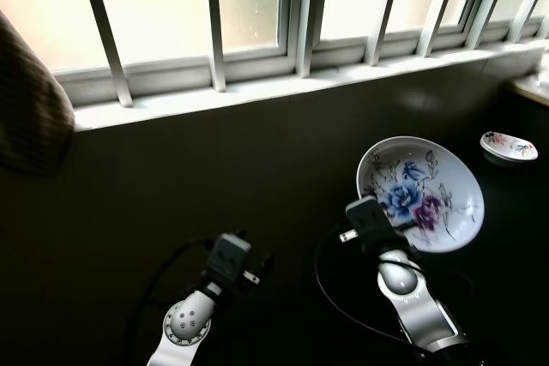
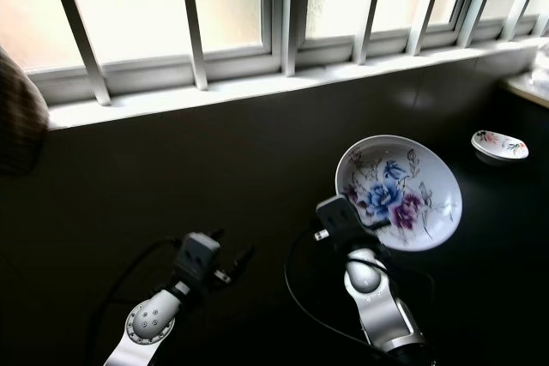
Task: Kitchen organization
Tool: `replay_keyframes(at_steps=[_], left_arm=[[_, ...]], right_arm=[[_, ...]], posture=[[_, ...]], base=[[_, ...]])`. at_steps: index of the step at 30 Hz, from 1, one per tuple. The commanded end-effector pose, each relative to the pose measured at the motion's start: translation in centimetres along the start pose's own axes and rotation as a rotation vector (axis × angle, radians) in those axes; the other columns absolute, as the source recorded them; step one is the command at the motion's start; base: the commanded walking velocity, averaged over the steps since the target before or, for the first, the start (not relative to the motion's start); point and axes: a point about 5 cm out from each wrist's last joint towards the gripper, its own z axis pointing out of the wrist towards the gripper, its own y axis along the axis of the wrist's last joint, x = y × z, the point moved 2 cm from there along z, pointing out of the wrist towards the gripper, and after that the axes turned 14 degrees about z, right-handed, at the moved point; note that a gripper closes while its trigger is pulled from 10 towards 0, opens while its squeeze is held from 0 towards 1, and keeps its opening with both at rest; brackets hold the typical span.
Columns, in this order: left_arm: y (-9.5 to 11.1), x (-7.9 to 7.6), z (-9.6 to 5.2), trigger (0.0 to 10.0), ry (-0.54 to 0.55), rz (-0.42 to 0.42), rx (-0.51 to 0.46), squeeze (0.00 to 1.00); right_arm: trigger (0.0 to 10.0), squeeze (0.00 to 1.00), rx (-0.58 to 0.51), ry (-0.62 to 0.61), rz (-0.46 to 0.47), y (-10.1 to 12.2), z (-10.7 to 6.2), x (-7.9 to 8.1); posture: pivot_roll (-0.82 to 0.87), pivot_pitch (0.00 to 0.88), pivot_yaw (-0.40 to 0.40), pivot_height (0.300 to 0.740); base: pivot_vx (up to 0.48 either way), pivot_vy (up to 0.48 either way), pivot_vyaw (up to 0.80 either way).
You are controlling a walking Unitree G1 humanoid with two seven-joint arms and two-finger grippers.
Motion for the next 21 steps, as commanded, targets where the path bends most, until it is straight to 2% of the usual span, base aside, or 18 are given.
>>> replay_keyframes(at_steps=[1, 7, 14, 16, 21], left_arm=[[0.65, -0.09, 0.29, 10.0, 0.002, -0.011, -0.03, 0.0], [0.64, -0.14, 0.28, 10.0, -0.002, -0.017, -0.029, 0.0], [0.6, -0.14, 0.24, 10.0, -0.001, -0.018, -0.028, 0.0], [0.61, -0.13, 0.24, 10.0, 0.0, -0.018, -0.029, 0.0], [0.71, -0.06, 0.23, 10.0, 0.007, -0.019, -0.037, 0.0]], right_arm=[[0.0, 0.0, -0.035, 0.008, -0.012, 0.79, 0.15, 0.09], [0.0, 0.0, -0.039, 0.012, -0.008, 0.9, 0.15, 0.27], [0.0, 0.0, -0.051, 0.018, -0.004, 1.11, 0.19, 0.48], [0.0, 0.0, -0.055, 0.021, -0.002, 1.21, 0.2, 0.54], [0.0, 0.0, -0.066, 0.032, -0.013, 1.33, 0.15, 0.71]], posture=[[-0.02, 0.0, -0.003, 0.74], [-0.02, 0.0, -0.004, 0.74], [-0.02, 0.0, -0.003, 0.74], [-0.02, 0.0, -0.003, 0.74], [-0.02, 0.0, -0.003, 0.74]], base=[[0.0, 0.0, 0.0], [0.0, 0.0, 0.0], [-0.384, 0.0, 0.0], [-0.364, 0.0, 0.47], [0.0, 0.0, 0.8]])
